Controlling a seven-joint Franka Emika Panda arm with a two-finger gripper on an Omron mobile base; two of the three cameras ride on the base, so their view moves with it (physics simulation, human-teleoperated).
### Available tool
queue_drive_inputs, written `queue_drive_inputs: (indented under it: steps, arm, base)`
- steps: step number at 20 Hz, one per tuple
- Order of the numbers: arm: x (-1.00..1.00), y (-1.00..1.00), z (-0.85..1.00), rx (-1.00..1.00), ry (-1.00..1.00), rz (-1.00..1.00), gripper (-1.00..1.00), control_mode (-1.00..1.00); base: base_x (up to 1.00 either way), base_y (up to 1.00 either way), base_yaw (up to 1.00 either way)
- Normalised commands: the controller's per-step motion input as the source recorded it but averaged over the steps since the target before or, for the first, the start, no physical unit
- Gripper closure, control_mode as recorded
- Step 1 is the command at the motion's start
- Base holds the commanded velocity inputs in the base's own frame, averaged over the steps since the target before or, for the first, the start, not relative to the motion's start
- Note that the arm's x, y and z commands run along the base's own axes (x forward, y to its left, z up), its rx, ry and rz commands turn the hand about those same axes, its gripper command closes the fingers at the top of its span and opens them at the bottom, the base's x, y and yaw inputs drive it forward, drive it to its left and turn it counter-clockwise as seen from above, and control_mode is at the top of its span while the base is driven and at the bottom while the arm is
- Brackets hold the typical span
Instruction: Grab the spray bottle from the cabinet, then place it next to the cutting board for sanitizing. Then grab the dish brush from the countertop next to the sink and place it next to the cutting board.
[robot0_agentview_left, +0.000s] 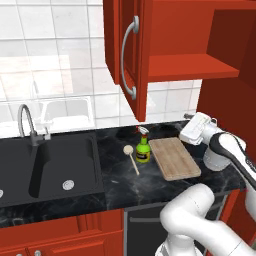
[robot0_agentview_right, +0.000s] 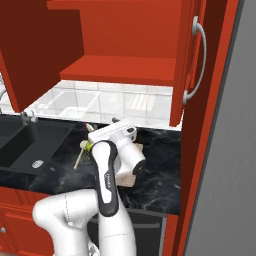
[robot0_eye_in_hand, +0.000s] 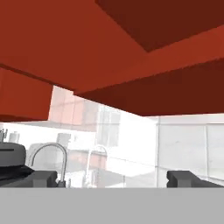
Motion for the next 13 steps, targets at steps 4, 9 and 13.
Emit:
queue_drive_inputs:
  steps: [4, 9, 13]
  arm:
    - [-0.44, 0.01, 1.00, -0.02, -0.32, 0.00, -1.00, -1.00]
    - [-0.63, 0.01, 1.00, -0.03, -0.27, 0.00, -1.00, -1.00]
    - [-0.88, 0.14, 0.96, -0.06, -0.28, 0.00, -1.00, -1.00]
  base:
    - [0.00, 0.00, 0.00]
    - [0.00, 0.00, 0.00]
    - [0.00, 0.00, 0.00]
